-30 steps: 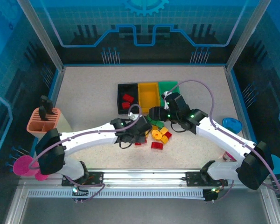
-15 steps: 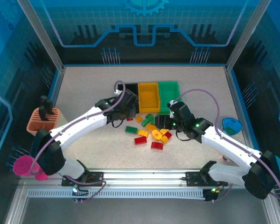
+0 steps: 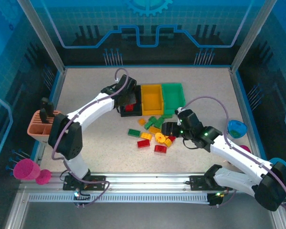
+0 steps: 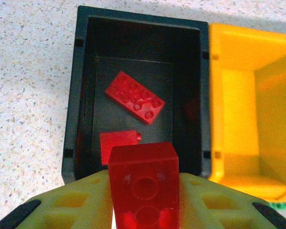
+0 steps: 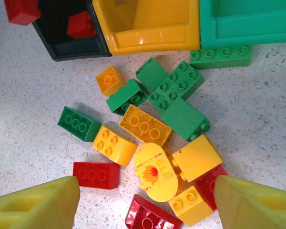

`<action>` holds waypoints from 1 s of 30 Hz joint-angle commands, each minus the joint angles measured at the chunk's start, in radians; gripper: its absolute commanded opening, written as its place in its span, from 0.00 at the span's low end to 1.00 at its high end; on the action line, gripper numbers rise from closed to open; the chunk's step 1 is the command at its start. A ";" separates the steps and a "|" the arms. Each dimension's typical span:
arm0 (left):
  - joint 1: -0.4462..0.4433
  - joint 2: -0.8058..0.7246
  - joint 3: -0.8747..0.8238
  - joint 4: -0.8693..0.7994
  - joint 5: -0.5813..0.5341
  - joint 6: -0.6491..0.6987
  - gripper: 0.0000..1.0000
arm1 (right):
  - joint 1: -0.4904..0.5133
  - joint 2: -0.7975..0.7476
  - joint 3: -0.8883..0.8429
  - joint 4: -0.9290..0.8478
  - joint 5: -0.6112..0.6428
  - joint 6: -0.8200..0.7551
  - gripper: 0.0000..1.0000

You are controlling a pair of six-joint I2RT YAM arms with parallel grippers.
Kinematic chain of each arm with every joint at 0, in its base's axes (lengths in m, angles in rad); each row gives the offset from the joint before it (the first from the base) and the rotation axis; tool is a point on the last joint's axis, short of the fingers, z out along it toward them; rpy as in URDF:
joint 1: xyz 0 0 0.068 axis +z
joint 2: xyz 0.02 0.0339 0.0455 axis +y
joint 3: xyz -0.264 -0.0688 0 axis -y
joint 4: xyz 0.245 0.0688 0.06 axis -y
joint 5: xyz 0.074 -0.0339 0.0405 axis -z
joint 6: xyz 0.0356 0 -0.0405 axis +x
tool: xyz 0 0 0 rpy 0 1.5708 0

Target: Sort the legos into containers by color

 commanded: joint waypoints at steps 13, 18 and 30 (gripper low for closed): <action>0.043 0.183 0.167 0.019 0.100 0.026 0.42 | -0.009 -0.081 -0.029 -0.049 0.011 0.019 0.75; 0.041 0.125 0.120 0.032 0.113 0.026 0.72 | -0.010 -0.086 -0.027 -0.048 0.012 0.016 0.75; -0.075 -0.132 -0.100 -0.002 0.090 0.063 0.73 | -0.006 -0.020 -0.004 -0.017 -0.022 0.002 0.76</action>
